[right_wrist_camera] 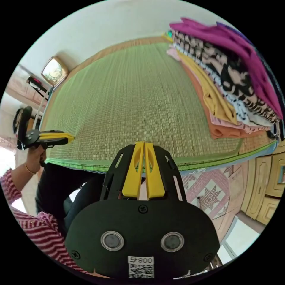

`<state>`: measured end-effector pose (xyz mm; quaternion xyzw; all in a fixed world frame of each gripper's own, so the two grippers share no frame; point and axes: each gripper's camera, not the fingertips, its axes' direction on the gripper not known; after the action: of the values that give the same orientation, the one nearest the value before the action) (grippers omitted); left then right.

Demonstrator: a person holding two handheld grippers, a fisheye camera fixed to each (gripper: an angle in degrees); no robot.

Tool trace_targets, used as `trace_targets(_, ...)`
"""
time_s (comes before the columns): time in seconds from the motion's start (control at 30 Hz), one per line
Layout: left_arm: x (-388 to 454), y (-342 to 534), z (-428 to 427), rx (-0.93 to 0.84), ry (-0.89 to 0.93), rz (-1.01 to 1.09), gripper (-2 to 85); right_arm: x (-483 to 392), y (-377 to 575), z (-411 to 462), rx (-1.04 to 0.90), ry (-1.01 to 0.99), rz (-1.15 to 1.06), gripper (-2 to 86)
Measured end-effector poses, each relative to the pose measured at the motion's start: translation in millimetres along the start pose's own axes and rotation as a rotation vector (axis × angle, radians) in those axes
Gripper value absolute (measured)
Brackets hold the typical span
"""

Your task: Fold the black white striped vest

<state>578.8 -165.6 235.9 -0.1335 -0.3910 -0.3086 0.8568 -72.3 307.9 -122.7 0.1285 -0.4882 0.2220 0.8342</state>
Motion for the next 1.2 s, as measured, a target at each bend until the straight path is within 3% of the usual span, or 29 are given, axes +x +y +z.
trace_targets(0.17,-7.2,-4.6,8.3,0.032,0.015,-0.005,0.2,-29.7,3.6,19.1,-0.009,0.101,-0.046,0.3)
trace_targets(0.33,-35.9,-12.8,17.0,0.055,0.104,0.007,0.3,-19.7,-11.7,18.3,0.003,-0.075,-0.017,0.2)
trace_targets(0.53,-69.3,-25.9,27.4,0.097,0.164,0.077,0.2,-37.1,-77.3,-12.4,0.19,-0.158,-0.076,0.9)
trace_targets(0.83,-131.8,-66.9,44.1,0.068,0.284,0.12,0.2,-24.3,-293.3,-10.8,0.38,-0.036,-0.101,5.4)
trace_targets(1.2,-192.6,-149.1,66.0,-0.129,0.328,0.132,0.0,136.6,-520.0,8.5,0.335,0.061,0.109,7.2)
